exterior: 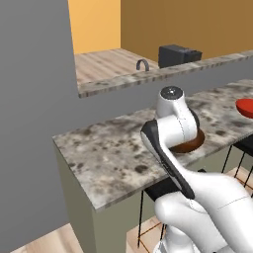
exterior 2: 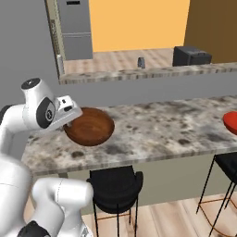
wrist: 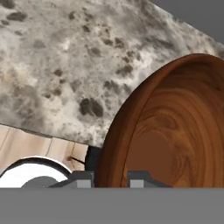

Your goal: Pick up the bowls from the cabinet and place each bowl in front of a stool on the dining counter.

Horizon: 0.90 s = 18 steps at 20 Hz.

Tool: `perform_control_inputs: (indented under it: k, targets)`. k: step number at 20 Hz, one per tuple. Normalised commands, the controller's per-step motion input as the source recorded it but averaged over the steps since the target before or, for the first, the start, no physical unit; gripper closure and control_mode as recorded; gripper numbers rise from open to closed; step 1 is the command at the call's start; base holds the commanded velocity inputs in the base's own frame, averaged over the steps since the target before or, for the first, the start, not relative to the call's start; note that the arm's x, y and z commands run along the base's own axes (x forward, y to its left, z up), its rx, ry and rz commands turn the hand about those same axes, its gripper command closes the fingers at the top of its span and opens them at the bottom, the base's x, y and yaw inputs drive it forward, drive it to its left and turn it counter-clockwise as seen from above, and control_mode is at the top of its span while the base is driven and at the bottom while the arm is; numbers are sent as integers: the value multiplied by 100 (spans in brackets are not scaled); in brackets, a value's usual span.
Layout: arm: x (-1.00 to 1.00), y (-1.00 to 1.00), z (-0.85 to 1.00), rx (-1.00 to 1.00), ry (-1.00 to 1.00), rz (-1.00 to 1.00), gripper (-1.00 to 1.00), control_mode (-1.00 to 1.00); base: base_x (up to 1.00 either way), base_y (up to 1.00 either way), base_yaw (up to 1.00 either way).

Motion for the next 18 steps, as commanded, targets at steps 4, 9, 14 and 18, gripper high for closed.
perform_control_inputs:
  k: [4, 9, 14, 18]
  targets:
    - [64, -1, -74, 2, -1, 0, 100, -100, 0, 0, 0]
    - [49, -29, -50, -3, 0, 2, 100, -100, 0, 0, 0]
    - [25, -2, -25, -26, 1, 0, 100, -100, 0, 0, 0]
    - [16, 9, -19, -35, 10, -2, 100, -100, 0, 0, 0]
